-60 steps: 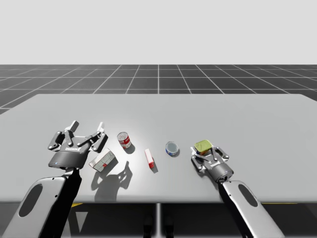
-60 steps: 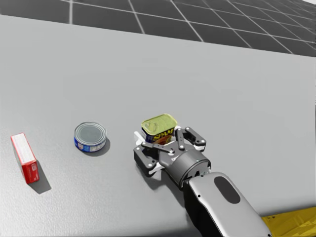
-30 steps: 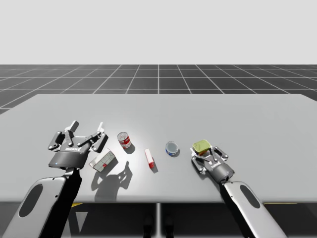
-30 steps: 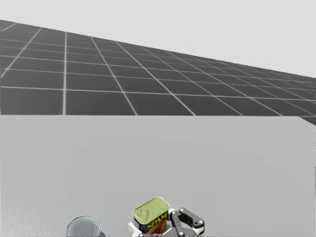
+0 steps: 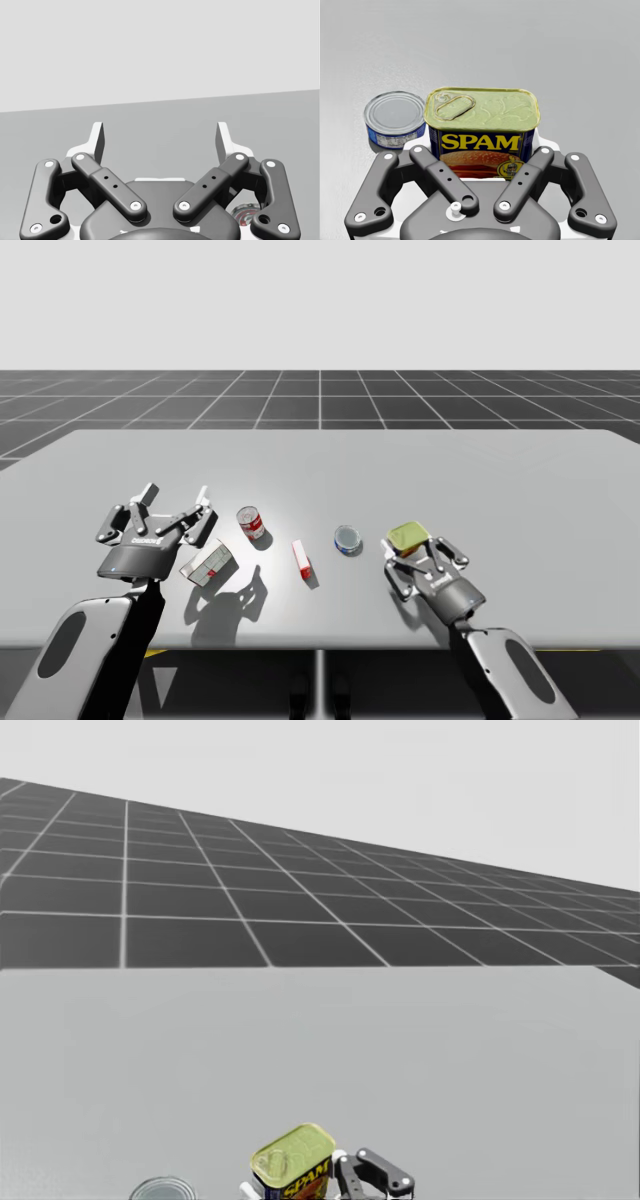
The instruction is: Lift the meat can off the table.
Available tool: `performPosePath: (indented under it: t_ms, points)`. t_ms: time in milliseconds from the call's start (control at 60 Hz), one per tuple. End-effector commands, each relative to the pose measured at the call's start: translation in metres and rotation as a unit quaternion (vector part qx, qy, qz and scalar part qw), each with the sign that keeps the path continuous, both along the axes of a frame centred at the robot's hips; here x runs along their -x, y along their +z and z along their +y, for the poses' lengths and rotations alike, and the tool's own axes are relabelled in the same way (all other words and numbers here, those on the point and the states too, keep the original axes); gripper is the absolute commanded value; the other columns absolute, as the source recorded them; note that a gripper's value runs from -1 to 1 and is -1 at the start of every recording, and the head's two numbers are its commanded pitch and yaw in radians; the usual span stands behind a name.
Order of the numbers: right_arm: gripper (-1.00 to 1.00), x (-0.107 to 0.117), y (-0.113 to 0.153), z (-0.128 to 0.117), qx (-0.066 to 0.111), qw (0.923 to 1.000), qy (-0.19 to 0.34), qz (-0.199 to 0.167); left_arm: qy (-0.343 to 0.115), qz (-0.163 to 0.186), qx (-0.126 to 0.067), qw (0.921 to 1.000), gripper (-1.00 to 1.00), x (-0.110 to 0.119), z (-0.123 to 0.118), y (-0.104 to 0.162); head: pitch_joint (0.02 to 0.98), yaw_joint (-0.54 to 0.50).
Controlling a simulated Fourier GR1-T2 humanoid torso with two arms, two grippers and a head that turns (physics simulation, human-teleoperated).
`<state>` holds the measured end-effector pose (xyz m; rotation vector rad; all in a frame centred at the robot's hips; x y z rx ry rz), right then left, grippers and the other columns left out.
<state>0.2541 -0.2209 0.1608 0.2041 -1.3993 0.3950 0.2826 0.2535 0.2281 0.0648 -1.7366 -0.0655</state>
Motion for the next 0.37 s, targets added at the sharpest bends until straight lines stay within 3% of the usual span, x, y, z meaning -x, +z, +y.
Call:
performPosePath:
  t_ms: [17,217,367]
  points:
    - [0.86,-0.009,0.059,0.002,-0.006,0.9959,-0.045,-0.079,0.001,-0.001,0.001,1.0,-1.0,0.0,0.001,0.001,0.44,-0.39]
    - [0.96,0.0,0.113,0.005,-0.006,0.9877,-0.055,-0.146,0.003,-0.002,0.001,1.0,-1.0,0.0,0.002,0.001,0.436,-0.4]
    - [1.0,0.007,0.159,0.013,0.003,0.9749,-0.056,-0.215,0.005,-0.003,0.002,1.0,-1.0,0.001,0.002,0.002,0.429,-0.4]
